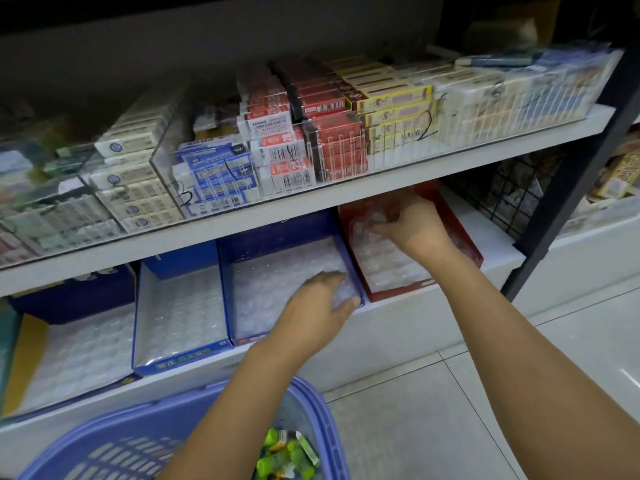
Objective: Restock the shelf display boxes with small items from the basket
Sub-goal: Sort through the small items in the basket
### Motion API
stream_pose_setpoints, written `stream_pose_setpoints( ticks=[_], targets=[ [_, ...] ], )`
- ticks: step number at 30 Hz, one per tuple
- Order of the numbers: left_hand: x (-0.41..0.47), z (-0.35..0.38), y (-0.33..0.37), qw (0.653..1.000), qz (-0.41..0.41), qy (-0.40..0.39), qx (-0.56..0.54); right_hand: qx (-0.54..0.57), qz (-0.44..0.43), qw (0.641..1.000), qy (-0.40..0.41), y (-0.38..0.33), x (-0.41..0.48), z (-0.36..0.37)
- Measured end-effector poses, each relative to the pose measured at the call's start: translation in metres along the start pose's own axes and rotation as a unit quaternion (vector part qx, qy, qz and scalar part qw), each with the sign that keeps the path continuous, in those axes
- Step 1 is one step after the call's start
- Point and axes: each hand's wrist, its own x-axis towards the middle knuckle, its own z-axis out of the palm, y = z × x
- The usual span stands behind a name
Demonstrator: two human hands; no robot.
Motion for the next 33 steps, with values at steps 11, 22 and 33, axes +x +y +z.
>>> stream_pose_setpoints(
  ticks=[11,22,33],
  targets=[
    [-0.006,0.013,-0.023,0.998,0.014,-0.052,0.035,-0.143,-0.023,0.989,0.011,0.012,-0.004,0.045],
    [-0.08,-0.03,-0.024,0.986,0.064,0.134,-0.07,-0.218,-0.052,0.973,-0.047,-0.063,-0.043,0.02],
    [-0.235,0.092,-0.145,0.952,-0.168,-0.222,-0.124,-0.326,-0.141,0.75,-0.559,-0.111,-0.214,0.153]
  ],
)
